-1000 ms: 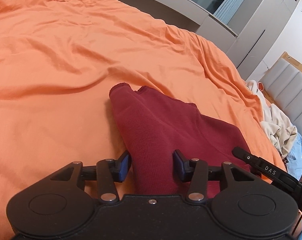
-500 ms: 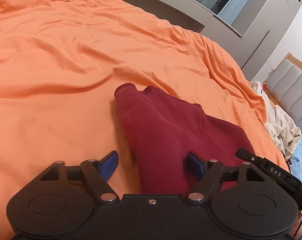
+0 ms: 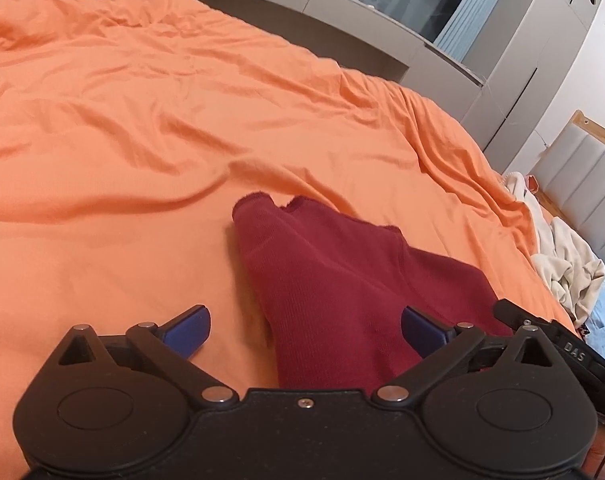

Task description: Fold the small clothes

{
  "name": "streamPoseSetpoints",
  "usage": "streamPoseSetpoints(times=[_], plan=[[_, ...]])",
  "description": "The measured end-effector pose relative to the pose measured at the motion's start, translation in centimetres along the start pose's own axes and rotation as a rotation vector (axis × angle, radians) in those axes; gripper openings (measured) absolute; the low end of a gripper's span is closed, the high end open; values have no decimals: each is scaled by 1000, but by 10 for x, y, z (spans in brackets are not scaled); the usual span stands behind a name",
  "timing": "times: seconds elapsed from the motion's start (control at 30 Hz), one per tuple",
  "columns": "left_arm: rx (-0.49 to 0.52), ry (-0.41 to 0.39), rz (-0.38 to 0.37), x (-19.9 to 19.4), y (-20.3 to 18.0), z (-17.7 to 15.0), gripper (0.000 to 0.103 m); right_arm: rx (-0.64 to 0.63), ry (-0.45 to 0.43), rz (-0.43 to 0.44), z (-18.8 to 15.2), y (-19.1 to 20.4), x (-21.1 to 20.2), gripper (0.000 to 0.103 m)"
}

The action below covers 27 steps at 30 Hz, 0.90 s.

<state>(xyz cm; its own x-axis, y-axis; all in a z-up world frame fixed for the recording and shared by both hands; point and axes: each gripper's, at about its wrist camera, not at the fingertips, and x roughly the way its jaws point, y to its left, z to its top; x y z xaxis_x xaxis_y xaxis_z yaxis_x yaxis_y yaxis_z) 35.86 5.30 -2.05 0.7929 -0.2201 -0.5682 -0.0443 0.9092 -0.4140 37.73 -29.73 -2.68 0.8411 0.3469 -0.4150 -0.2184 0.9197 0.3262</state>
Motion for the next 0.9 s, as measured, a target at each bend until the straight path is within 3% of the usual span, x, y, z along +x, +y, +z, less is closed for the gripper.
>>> streamPoseSetpoints(times=[0.2,0.5,0.9], plan=[[53,-83,25,-26,-11,2,102,-43,-55,-11,1,14,-28,103],[219,-219,62,-84,-33,-16,102,-116,-161,-15,-6,37,-93,103],[285,-307,112,-165,-30,-91,102,-192,-265,-60,-63,53,-194,103]])
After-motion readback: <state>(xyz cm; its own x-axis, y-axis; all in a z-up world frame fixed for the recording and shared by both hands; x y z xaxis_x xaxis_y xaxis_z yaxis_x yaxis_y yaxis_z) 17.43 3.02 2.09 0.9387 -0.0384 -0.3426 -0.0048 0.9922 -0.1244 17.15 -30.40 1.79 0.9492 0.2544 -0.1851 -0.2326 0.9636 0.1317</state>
